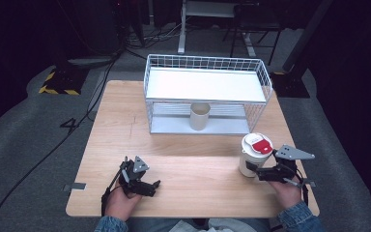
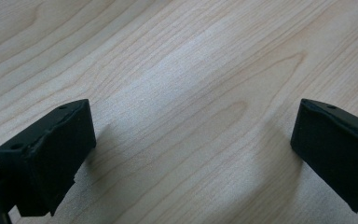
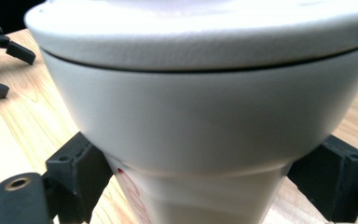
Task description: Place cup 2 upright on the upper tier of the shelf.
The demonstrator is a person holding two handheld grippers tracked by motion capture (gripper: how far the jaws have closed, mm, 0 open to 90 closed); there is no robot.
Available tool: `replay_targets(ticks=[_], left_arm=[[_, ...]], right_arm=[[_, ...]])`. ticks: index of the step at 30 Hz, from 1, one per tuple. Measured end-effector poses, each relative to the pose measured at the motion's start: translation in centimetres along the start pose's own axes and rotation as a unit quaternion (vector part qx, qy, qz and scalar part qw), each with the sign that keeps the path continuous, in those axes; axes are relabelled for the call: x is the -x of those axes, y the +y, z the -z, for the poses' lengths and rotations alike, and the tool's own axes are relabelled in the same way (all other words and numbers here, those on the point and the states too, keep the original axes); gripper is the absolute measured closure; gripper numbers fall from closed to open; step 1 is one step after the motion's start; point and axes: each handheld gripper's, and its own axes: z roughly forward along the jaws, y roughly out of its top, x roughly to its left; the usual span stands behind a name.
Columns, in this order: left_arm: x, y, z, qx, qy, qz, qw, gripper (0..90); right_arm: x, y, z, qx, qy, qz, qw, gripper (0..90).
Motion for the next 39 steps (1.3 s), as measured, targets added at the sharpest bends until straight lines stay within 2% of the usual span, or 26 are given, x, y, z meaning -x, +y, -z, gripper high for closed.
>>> replay_targets(ticks=[11,27,32,39], left_arm=[[0.0,0.0,0.0,0.000,0.000,0.001,1.0000,0.3],[0.0,0.0,0.0,0.000,0.000,0.002,1.0000,0.3],[0.0,0.0,0.0,0.000,0.001,0.002,1.0000,0.3],[0.0,0.0,0.0,0.000,0.001,0.001,1.0000,0.3]], right_arm=[[0.1,1.6,0.6,0.013,0.009,-0.005,0.9999,13.5],[0.2,4.4,1.3,0.036,0.016,0.002,0.9992,13.6],[0.3,5.3,1.5,0.051,0.020,0.004,0.9985,13.7],[0.7,7.7,1.8,0.072,0.027,0.012,0.9969,13.7]])
